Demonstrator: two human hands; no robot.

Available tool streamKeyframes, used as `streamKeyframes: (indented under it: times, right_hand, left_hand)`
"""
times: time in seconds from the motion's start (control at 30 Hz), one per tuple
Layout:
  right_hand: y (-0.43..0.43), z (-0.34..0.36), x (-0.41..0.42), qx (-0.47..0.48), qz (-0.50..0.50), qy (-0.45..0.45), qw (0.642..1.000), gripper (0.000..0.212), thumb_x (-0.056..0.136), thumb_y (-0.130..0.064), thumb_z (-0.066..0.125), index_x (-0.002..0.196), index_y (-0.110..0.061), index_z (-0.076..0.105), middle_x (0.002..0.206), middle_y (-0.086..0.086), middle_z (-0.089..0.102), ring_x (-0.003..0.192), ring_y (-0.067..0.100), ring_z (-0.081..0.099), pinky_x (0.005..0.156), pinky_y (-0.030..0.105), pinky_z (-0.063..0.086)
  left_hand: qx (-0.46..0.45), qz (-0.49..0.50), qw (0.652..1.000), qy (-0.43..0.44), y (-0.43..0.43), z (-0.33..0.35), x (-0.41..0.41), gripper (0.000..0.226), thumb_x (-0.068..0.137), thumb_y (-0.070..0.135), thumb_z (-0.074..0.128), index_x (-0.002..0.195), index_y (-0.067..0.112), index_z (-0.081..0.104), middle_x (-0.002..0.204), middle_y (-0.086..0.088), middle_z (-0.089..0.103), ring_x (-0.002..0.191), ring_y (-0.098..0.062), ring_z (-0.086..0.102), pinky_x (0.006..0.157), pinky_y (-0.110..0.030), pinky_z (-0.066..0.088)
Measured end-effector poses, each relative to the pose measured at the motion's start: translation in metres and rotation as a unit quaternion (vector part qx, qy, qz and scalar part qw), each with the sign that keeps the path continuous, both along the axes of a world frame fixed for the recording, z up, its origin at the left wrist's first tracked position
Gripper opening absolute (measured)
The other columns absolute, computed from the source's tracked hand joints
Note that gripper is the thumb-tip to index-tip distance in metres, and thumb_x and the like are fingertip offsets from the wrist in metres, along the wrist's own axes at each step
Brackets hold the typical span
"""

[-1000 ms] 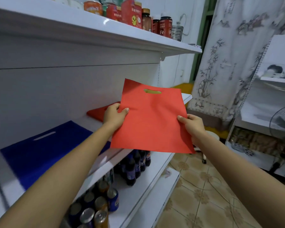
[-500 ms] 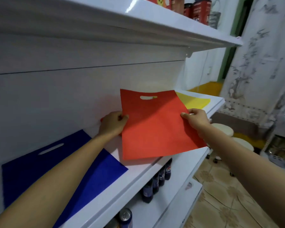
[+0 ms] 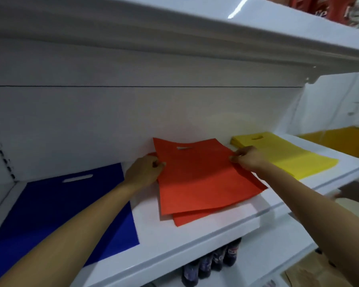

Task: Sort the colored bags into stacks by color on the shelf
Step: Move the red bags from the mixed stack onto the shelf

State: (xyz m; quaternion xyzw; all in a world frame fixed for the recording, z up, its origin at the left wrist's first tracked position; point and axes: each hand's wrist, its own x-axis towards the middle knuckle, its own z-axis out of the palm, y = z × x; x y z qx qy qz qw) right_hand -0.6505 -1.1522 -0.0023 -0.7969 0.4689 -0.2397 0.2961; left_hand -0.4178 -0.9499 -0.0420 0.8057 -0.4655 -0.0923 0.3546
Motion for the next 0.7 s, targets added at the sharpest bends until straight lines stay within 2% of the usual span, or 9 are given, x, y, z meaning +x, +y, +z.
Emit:
streamKeyframes:
  times: [0.07,0.13,0.17,0.23,0.3,0.4,0.47,0.57,0.7]
  right_hand:
    - [-0.016,-0.003,0.003,0.001,0.035,0.012,0.999,0.026,0.089,-0.017,0.067,0.099,0.007,0.068,0.084,0.016,0.064,0.065,0.021,0.053,0.053,0.023,0.041]
    - [-0.031,-0.009,0.005,0.016,0.064,0.017,0.998,0.027,0.088,-0.020,0.069,0.102,0.003,0.068,0.083,0.013,0.065,0.068,0.021,0.056,0.061,0.025,0.043]
    - [-0.039,-0.015,0.006,0.030,0.076,0.016,0.997,0.027,0.086,-0.022,0.070,0.104,-0.001,0.068,0.079,0.009,0.064,0.067,0.019,0.057,0.060,0.025,0.044]
    - [-0.053,-0.027,0.008,0.045,0.092,0.026,0.994,0.032,0.083,-0.027,0.073,0.108,-0.009,0.066,0.078,0.004,0.062,0.064,0.017,0.058,0.053,0.024,0.043]
    - [-0.065,-0.039,0.008,0.046,0.109,0.048,0.992,0.040,0.081,-0.034,0.075,0.112,-0.011,0.063,0.084,0.006,0.064,0.068,0.019,0.060,0.053,0.024,0.042]
    - [-0.074,-0.050,0.006,0.019,0.151,0.060,0.986,0.035,0.083,-0.040,0.071,0.107,-0.014,0.067,0.081,0.005,0.069,0.067,0.021,0.065,0.059,0.026,0.046]
    - [-0.077,-0.056,0.005,-0.026,0.167,0.076,0.983,0.036,0.086,-0.048,0.064,0.106,-0.019,0.071,0.090,0.002,0.071,0.080,0.020,0.067,0.068,0.027,0.047]
    - [-0.073,-0.066,0.006,-0.092,0.152,0.099,0.979,0.043,0.087,-0.058,0.054,0.116,-0.030,0.067,0.119,-0.003,0.066,0.109,0.021,0.060,0.084,0.030,0.045]
    - [-0.071,-0.075,0.007,-0.115,0.137,0.076,0.981,0.048,0.089,-0.061,0.049,0.125,-0.031,0.061,0.124,-0.004,0.063,0.116,0.022,0.057,0.088,0.031,0.043]
  left_hand:
    - [0.017,0.038,0.999,-0.003,-0.006,-0.006,-0.007,0.040,0.097,0.043,0.048,0.068,0.015,0.047,0.073,-0.009,0.061,0.069,-0.026,0.061,0.063,-0.036,0.046]
    - [0.045,0.078,0.996,-0.008,-0.011,-0.011,-0.015,0.036,0.096,0.042,0.048,0.069,0.019,0.044,0.072,-0.001,0.056,0.067,-0.018,0.054,0.060,-0.030,0.038]
    - [0.056,0.093,0.994,-0.010,-0.014,-0.015,-0.018,0.031,0.096,0.042,0.049,0.074,0.020,0.047,0.076,0.001,0.056,0.070,-0.016,0.054,0.060,-0.028,0.038]
    - [0.057,0.123,0.991,0.007,-0.020,-0.023,-0.025,0.022,0.093,0.040,0.055,0.098,0.019,0.052,0.094,0.001,0.059,0.083,-0.016,0.058,0.069,-0.029,0.046]
    - [0.030,0.159,0.986,0.045,-0.023,-0.029,-0.032,0.044,0.089,0.037,0.062,0.124,0.017,0.045,0.113,-0.003,0.057,0.097,-0.019,0.059,0.082,-0.033,0.050]
    - [-0.001,0.222,0.973,0.059,-0.025,-0.035,-0.041,0.065,0.086,0.033,0.066,0.141,0.016,0.035,0.133,-0.009,0.050,0.114,-0.024,0.055,0.093,-0.034,0.047]
    - [-0.017,0.247,0.967,0.060,-0.026,-0.039,-0.048,0.065,0.088,0.029,0.065,0.143,0.015,0.035,0.134,-0.008,0.053,0.116,-0.023,0.055,0.089,-0.027,0.043]
    - [-0.067,0.266,0.959,0.074,-0.025,-0.042,-0.055,0.055,0.090,0.027,0.063,0.140,0.017,0.043,0.131,-0.004,0.057,0.114,-0.020,0.057,0.089,-0.025,0.042]
    - [-0.079,0.280,0.954,0.065,-0.025,-0.041,-0.056,0.043,0.090,0.030,0.063,0.131,0.019,0.054,0.128,0.000,0.060,0.112,-0.016,0.058,0.093,-0.027,0.043]
